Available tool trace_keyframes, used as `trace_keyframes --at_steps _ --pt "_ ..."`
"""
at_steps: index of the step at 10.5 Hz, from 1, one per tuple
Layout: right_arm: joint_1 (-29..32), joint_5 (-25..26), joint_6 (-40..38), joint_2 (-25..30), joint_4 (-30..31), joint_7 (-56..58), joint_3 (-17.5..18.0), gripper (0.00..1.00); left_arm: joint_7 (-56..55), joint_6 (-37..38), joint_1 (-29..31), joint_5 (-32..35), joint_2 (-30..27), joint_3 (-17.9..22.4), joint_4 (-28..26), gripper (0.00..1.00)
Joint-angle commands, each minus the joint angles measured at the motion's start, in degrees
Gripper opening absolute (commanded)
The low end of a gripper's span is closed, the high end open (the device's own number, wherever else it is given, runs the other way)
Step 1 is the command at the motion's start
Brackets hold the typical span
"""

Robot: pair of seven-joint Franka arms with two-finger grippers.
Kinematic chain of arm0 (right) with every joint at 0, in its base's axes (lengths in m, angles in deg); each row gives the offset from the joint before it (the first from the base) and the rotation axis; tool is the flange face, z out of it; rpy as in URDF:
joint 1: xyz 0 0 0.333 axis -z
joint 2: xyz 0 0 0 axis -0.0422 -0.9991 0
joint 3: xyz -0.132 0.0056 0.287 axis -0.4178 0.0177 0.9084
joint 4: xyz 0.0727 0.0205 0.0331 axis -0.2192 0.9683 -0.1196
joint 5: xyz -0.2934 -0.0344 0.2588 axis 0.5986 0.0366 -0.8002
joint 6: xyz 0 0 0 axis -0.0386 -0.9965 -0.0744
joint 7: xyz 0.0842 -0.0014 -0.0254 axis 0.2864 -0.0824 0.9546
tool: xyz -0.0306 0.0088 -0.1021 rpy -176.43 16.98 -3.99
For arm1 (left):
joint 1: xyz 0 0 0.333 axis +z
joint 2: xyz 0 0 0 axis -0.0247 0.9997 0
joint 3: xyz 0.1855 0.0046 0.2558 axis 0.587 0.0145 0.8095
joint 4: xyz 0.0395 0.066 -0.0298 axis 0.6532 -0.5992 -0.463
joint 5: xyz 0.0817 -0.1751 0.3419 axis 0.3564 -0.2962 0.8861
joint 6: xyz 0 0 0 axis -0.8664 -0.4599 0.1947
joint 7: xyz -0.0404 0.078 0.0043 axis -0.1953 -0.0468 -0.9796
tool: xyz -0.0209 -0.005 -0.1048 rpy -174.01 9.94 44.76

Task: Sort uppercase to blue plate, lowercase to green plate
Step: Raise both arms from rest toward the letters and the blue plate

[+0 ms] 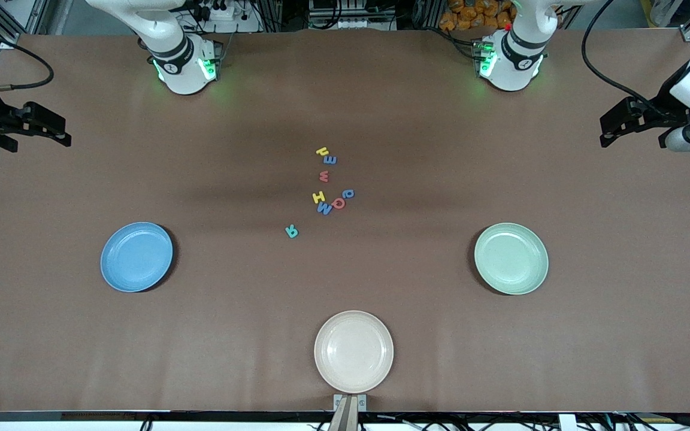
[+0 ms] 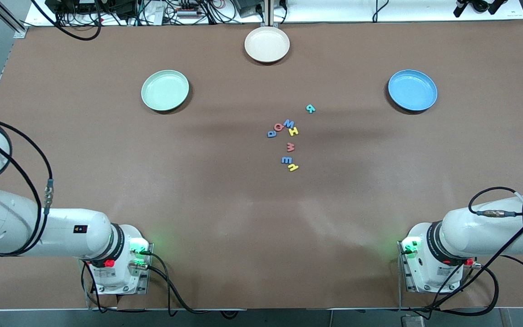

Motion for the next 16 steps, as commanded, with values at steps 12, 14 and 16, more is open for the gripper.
trace_keyframes --at_steps 12,14,16 --pt "-3.1 -0.7 8.2 -2.2 11.2 -0.9 0.0 1.0 -0.5 -21.8 -3.7 -4.0 5.4 -21.7 -19.1 1.0" --pt "-4.9 -0.9 10.6 -6.2 10.6 -0.9 0.0 1.0 0.3 -25.9 -5.1 -3.2 10.5 -26.2 -19.6 1.0" --pt "-7.2 -0.8 10.8 -7.4 8.7 -3.7 0.0 1.0 1.8 -30.5 -10.6 1.0 15.1 -26.6 -19.6 1.0"
